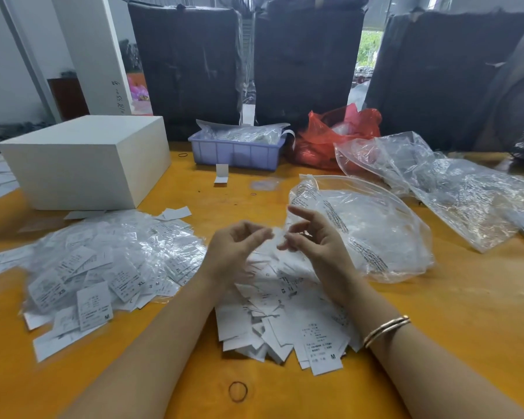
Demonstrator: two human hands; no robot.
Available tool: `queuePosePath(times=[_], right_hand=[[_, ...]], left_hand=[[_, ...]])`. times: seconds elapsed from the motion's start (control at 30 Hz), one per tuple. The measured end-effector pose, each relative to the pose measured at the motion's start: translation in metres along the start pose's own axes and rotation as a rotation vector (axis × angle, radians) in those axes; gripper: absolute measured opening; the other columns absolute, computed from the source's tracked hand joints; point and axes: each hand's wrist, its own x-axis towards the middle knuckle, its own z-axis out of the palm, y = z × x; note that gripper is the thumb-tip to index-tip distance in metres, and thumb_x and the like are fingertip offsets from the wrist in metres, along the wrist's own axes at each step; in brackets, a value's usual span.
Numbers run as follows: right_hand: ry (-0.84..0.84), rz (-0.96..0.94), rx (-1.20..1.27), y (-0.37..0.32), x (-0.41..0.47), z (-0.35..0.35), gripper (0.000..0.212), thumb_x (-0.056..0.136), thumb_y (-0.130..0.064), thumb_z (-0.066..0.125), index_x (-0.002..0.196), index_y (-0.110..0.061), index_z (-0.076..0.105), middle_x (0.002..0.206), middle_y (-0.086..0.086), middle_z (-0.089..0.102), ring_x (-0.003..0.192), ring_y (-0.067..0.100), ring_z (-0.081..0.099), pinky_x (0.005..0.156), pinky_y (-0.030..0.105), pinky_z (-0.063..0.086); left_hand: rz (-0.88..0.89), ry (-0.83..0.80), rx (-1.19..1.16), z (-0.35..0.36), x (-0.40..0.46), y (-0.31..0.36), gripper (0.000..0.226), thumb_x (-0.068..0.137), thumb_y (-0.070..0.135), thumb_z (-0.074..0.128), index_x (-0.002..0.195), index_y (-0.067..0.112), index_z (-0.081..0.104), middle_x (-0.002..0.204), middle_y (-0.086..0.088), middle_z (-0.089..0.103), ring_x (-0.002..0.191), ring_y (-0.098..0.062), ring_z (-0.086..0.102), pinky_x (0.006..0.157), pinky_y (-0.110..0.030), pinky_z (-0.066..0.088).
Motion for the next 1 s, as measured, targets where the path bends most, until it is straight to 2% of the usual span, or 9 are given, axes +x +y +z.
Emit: queuePosePath(times=[0.07,0.17,0.27,0.37,0.57,0.73,0.8,0.87,1.0], right_hand=[[0.003,-0.07,-0.245,0.001,-0.001,-0.002,0.031,0.089,-0.002,0.057,0.11,-0.025,0.058,0.082,0.004,0.06,0.071,0.008,0.061,0.071,0.023,0.051],[-0.166,-0.228,-0.717,0.006,-0.002,-0.006,0.016,0.087,-0.014,0.063,0.101,-0.019,0.067,0.088,-0.005,0.061,0.077,0.002,0.054,0.072,0.02,0.047],[-0.236,-0.197,-0.983,0.012,-0.002,-0.005,0.028,0.086,-0.033,0.063,0.111,-0.02,0.067,0.103,-0.007,0.06,0.093,0.007,0.052,0.088,0.035,0.043],[-0.198,-0.118,-1.151,0.012,-0.001,0.001,0.038,0.091,-0.043,0.052,0.12,-0.02,0.061,0.114,-0.003,0.058,0.104,0.014,0.052,0.095,0.037,0.037],[-0.055,-0.078,-1.372,0.014,-0.002,0.023,0.034,0.095,-0.034,0.039,0.093,-0.016,0.068,0.097,0.001,0.059,0.096,0.022,0.053,0.08,0.032,0.032],[0.02,-0.115,-1.39,0.013,-0.001,0.02,0.031,0.095,-0.032,0.041,0.083,-0.015,0.065,0.09,-0.001,0.065,0.087,0.02,0.054,0.082,0.033,0.031],[0.105,-0.167,-1.224,0.012,0.0,0.019,0.024,0.092,-0.027,0.049,0.083,-0.013,0.066,0.09,0.0,0.065,0.087,0.02,0.054,0.081,0.035,0.035],[0.229,-0.161,-0.837,0.007,0.001,0.017,0.014,0.087,-0.013,0.057,0.079,-0.009,0.067,0.082,0.002,0.064,0.08,0.02,0.055,0.075,0.033,0.042],[0.285,0.171,-0.015,-0.002,0.003,0.007,0.019,0.088,0.001,0.052,0.076,-0.013,0.056,0.079,0.006,0.061,0.073,0.017,0.057,0.062,0.021,0.048]], left_hand=[[-0.005,0.102,-0.114,-0.003,0.003,0.0,0.004,0.084,0.016,0.067,0.085,0.014,0.064,0.078,0.006,0.074,0.075,0.001,0.065,0.063,-0.007,0.045],[0.011,0.202,-0.174,-0.005,0.004,-0.001,0.006,0.084,0.011,0.067,0.083,0.014,0.061,0.073,0.006,0.072,0.069,0.004,0.064,0.058,-0.006,0.044],[0.032,0.244,-0.16,-0.004,0.004,-0.001,0.008,0.082,0.012,0.07,0.082,0.015,0.063,0.075,0.005,0.069,0.067,0.005,0.062,0.058,-0.005,0.043],[0.04,0.269,-0.162,-0.003,0.004,-0.003,0.008,0.081,0.014,0.072,0.085,0.015,0.065,0.076,0.005,0.068,0.069,0.003,0.063,0.059,-0.006,0.044],[0.04,0.297,-0.128,-0.004,0.005,-0.005,0.006,0.082,0.016,0.07,0.084,0.017,0.065,0.079,0.002,0.067,0.068,0.004,0.061,0.06,-0.006,0.044],[0.026,0.296,-0.11,-0.005,0.005,-0.006,0.005,0.083,0.018,0.069,0.084,0.02,0.065,0.08,0.003,0.067,0.071,0.003,0.061,0.062,-0.006,0.045],[0.023,0.292,-0.104,-0.004,0.005,-0.007,0.004,0.083,0.019,0.069,0.084,0.02,0.065,0.08,0.004,0.067,0.073,0.0,0.062,0.064,-0.009,0.047],[0.022,0.285,-0.098,-0.004,0.004,-0.007,0.004,0.083,0.019,0.069,0.084,0.02,0.065,0.079,0.006,0.066,0.072,0.002,0.062,0.062,-0.014,0.05],[0.045,0.25,-0.098,-0.004,0.005,-0.005,0.007,0.082,0.013,0.071,0.083,0.017,0.066,0.077,0.005,0.065,0.07,0.005,0.061,0.064,-0.008,0.047]])
